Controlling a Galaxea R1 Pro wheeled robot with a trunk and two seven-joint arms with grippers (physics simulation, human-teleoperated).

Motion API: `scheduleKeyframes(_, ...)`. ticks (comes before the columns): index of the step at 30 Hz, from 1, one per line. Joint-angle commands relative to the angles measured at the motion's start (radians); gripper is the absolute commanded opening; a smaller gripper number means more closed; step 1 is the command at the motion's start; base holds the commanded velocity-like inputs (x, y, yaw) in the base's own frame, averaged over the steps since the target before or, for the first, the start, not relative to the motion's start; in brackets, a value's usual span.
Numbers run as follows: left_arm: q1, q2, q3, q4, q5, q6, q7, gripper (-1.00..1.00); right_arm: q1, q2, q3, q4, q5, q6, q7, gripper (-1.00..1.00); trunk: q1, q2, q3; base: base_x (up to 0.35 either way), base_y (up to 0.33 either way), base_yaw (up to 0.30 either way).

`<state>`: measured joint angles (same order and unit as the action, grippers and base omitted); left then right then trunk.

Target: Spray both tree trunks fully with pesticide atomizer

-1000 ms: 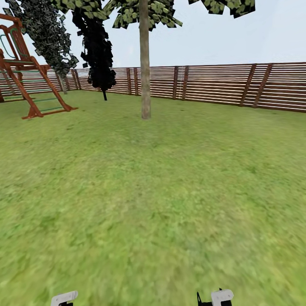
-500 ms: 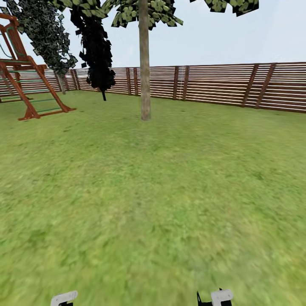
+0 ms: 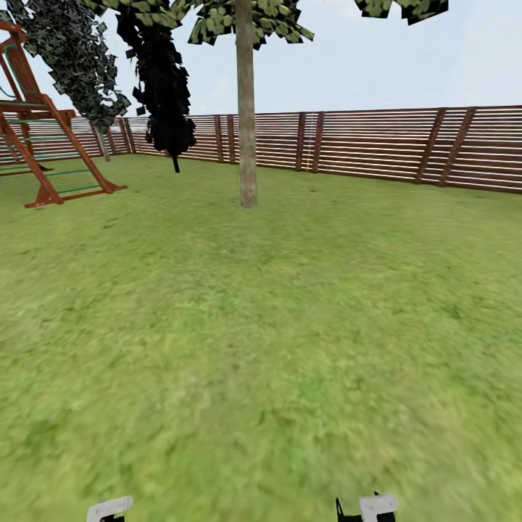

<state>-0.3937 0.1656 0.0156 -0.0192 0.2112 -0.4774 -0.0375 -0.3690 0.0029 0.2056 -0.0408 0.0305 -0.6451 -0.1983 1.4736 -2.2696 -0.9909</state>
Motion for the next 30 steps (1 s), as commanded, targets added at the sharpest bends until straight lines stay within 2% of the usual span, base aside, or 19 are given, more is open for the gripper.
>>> scheduleKeyframes(1,-0.001,0.000,0.001,0.001,0.005,-0.003,-0.004,-1.00,-0.001,0.000,0.008,0.001,0.003,-0.001,-0.010,1.00,0.000,0.000,-0.001,0.337,0.000,0.000)
scheduleKeyframes(30,-0.001,0.000,0.001,0.001,0.005,-0.003,-0.004,-1.00,-0.001,0.000,0.008,0.001,0.004,-0.001,-0.010,1.00,0.000,0.000,-0.001,0.337,0.000,0.000)
